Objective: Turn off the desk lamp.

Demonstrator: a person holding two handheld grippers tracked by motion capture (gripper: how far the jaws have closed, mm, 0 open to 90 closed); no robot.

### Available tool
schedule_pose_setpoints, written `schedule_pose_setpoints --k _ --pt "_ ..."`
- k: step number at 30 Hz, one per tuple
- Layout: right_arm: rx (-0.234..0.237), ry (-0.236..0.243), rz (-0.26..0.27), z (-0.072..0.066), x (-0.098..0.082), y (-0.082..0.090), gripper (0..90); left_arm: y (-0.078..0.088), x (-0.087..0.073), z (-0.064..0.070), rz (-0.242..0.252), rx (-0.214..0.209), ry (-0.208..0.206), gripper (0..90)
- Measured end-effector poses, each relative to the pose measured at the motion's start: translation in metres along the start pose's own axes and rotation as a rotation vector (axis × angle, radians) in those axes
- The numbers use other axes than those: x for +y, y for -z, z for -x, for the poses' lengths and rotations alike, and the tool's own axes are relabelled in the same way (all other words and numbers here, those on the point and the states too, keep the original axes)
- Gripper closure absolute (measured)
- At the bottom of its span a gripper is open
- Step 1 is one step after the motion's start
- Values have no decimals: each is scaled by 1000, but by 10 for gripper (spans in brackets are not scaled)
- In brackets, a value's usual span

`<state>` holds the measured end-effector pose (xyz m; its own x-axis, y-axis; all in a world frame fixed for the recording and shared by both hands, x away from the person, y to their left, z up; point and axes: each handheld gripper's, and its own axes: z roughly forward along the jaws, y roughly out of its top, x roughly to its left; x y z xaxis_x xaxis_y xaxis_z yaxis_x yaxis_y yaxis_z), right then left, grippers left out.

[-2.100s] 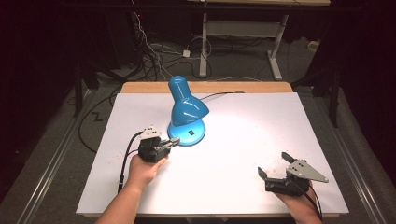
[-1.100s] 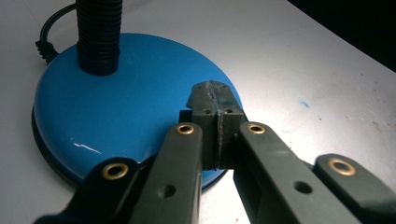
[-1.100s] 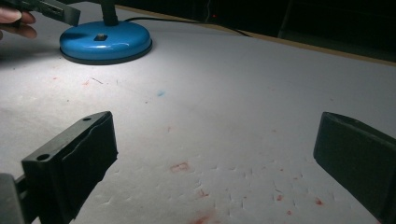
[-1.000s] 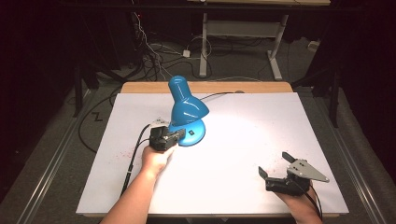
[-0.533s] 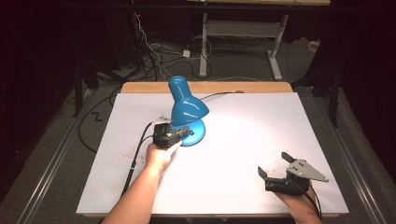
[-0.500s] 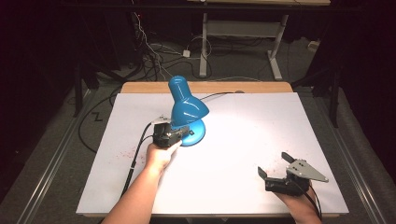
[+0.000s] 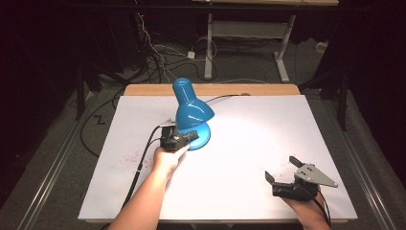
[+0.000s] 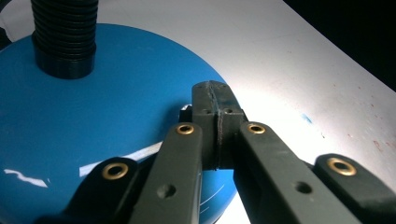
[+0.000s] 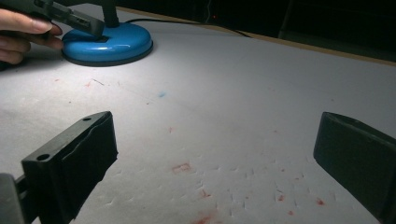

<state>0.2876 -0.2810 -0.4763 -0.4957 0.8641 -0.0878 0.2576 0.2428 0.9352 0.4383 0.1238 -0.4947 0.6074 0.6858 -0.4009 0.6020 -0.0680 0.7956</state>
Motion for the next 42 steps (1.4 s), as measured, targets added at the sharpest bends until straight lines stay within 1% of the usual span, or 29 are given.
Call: schedule_pose_setpoints --k 2,3,6,14,19,22,26,32,38,39,40,42 --pt "3 3 -2 -1 0 0 1 0 0 0 1 -2 2 880" --pt "3 -6 -5 -1 0 0 1 0 0 -1 2 -4 4 880" --pt "5 2 -4 -2 0 -1 1 0 0 -1 3 -6 5 880" --pt "2 -3 -4 -2 0 0 1 -1 0 -1 3 -9 6 881" --pt "5 7 -4 -4 0 0 1 -1 0 -2 4 -12 9 882" --pt "4 8 1 -4 0 1 1 -1 0 -1 0 -12 5 882" --pt "7 5 -6 -3 -1 0 1 -2 0 -2 0 -16 8 882" --pt "10 7 -11 -6 -1 -1 1 -2 0 -1 1 -6 3 883" --pt "9 8 -10 -6 -1 0 1 -2 0 -2 1 -5 13 883" --pt "9 9 -10 -6 -1 0 1 -2 0 -4 6 13 48 884" --pt "9 8 -12 -6 -1 0 1 -1 0 -5 5 9 55 884" --pt "9 8 -13 -6 -2 0 1 -1 1 -5 3 5 52 884"
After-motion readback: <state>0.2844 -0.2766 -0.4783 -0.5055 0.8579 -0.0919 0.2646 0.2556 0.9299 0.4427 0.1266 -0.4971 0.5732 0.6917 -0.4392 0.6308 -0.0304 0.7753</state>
